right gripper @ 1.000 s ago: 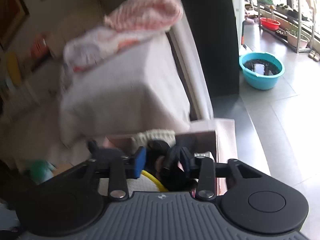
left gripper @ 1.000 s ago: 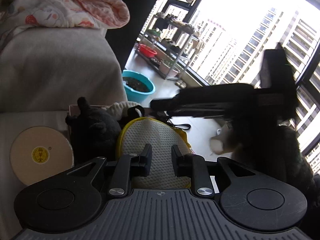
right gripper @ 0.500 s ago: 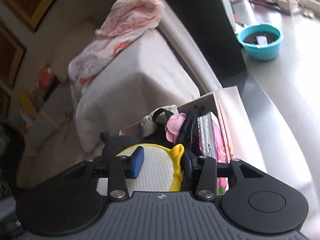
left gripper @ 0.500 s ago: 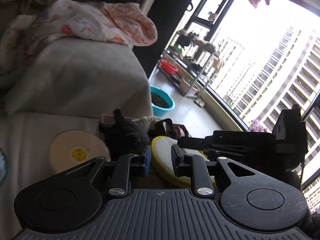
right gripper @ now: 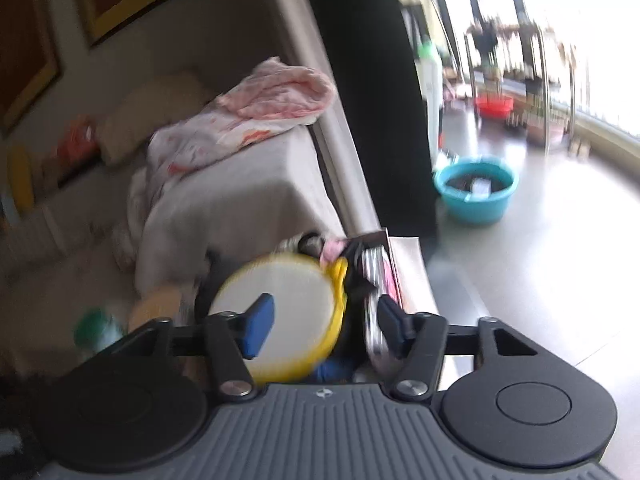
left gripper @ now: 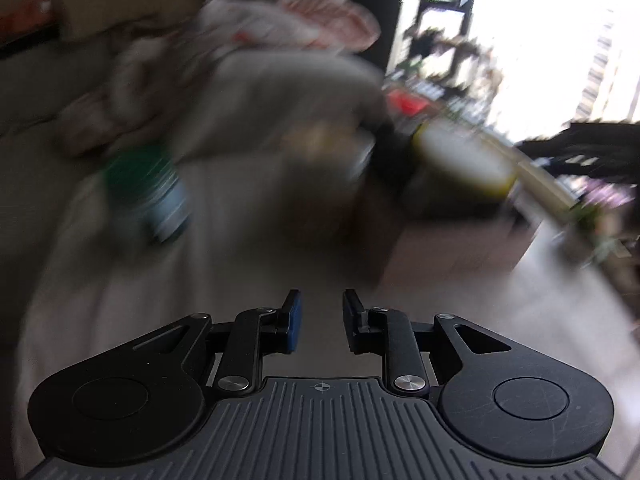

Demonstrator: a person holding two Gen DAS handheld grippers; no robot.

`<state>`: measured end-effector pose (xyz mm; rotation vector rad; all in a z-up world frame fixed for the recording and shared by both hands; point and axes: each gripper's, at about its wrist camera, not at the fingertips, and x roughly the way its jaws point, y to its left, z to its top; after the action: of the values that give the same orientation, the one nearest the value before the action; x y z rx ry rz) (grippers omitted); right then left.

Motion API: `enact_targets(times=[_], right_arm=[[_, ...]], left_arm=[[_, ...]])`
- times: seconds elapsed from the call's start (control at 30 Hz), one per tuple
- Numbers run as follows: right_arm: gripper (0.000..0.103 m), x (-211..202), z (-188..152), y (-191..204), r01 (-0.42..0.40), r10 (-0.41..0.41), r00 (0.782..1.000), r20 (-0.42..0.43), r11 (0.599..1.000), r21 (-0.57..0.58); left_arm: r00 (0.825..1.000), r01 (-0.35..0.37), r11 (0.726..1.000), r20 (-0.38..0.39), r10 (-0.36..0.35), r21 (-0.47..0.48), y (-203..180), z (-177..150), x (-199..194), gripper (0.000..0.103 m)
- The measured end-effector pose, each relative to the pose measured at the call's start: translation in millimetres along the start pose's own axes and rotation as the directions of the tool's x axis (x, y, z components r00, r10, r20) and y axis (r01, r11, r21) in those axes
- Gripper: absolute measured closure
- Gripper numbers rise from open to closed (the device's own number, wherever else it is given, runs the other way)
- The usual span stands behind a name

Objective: Organize soft objects

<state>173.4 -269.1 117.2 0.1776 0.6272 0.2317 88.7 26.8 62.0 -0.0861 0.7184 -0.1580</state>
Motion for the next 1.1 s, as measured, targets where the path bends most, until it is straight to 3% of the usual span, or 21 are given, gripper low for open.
enact_targets(times=[0.1,0.23,0.27,0.4,0.47,0.6,0.7,0.93,1.1], right_arm=[[0.034,-16.2,-41.9,25.9,0.035,-0.038,0.999,-0.03,0.996,-0.084],[0.033,-14.7,-95.7,41.7,0.008,-0.02,0.982,-0.186,0.998,-0.067],[0.033,-14.3,-107.8,44.0,0.004,-0.017,0.978,-0.206,0.998,-0.063],[0.032,-12.3,-137.9,43.2,0.036,-0.053,0.97,-0.236,0.997,-0.074],[0.028,-17.2,-144.7,43.7,0.044,-0.066,0.975,-0.213,0.993,-0.105],[0.017,-18.0,-151.6,41.3,0.074,-0.098,0.979,-0.178,0.988,-0.133],[0.0,-13.0,-161.7,43.4,0.18,-0.203,0.971,-0.128,0.969,-0.169],[0.0,-13.9,-167.5,38.8,0.198,-0.21,0.974,-0.082,0.971,-0.136],[0.0,-21.0,-174.3,39.5,0.209,-0.219,0.974,-0.06,0.969,-0.134]], left_arm=[[0.996,-0.083,0.997,-0.045,0.083,-0.008,5.6,-36.9,-7.6,0.078],[0.994,-0.082,0.996,-0.078,0.079,-0.036,2.0,-66.1,-8.9,0.072],[0.995,-0.093,0.996,-0.042,0.092,-0.009,-4.6,-72.0,-10.9,0.065],[0.988,-0.15,0.987,0.03,0.149,0.052,-28.9,-85.7,-8.3,0.056],[0.989,-0.143,0.99,0.042,0.142,0.021,-34.7,-88.4,-7.5,0.042],[0.984,-0.169,0.985,0.053,0.168,0.021,-47.1,-88.5,-2.5,0.042],[0.978,-0.197,0.98,0.072,0.196,0.003,-52.4,-91.4,0.2,0.042],[0.97,-0.23,0.973,0.075,0.23,-0.012,-61.5,-93.2,-0.1,0.043],[0.974,-0.214,0.977,0.076,0.213,0.005,-68.0,-92.7,2.2,0.043]])
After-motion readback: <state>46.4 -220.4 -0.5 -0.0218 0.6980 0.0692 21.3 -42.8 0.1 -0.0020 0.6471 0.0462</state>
